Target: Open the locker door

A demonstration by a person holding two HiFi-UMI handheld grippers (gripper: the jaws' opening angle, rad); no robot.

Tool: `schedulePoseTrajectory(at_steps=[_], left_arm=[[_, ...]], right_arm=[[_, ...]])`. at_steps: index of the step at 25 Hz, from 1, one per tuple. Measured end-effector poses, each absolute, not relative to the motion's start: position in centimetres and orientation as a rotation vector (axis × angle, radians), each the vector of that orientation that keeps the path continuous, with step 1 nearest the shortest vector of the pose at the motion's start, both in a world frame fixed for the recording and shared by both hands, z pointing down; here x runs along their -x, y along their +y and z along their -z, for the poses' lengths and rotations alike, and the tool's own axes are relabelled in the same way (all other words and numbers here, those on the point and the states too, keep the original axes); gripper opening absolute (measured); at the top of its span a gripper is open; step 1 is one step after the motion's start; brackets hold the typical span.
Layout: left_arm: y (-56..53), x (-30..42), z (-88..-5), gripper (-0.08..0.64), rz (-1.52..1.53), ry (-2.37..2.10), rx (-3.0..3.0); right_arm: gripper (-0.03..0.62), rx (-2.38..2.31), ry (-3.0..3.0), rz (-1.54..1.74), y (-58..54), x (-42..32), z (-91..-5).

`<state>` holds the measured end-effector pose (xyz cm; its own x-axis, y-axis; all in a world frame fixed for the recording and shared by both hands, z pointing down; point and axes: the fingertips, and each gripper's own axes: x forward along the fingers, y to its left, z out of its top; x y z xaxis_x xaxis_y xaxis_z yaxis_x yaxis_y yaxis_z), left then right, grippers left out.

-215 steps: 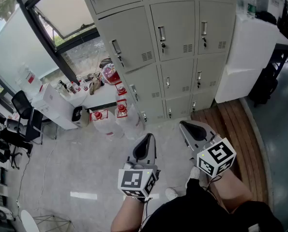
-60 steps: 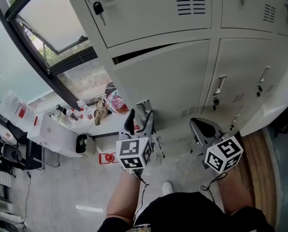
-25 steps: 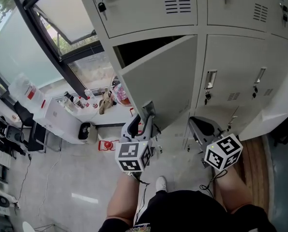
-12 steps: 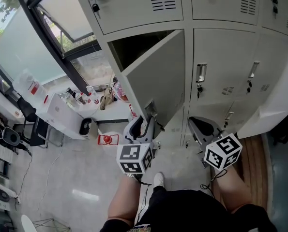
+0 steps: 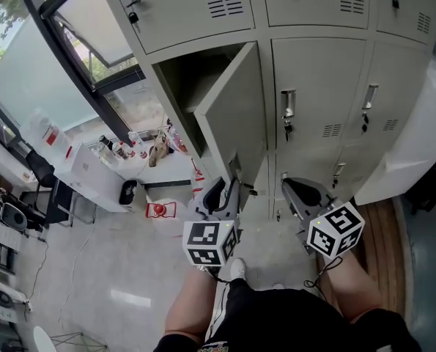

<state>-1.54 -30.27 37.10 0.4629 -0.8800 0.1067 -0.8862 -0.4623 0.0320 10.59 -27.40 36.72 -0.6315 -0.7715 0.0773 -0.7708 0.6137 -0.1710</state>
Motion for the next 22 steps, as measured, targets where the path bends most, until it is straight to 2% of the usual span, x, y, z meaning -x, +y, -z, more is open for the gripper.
schedulePoseTrajectory(at_steps=[22], left_arm=[[-27.6, -8.2, -37.5, 0.094, -0.146, -1.366, -2.746]], right_arm=[[0.054, 1.49, 2.732, 0.329, -23.9, -17.4, -37.8]])
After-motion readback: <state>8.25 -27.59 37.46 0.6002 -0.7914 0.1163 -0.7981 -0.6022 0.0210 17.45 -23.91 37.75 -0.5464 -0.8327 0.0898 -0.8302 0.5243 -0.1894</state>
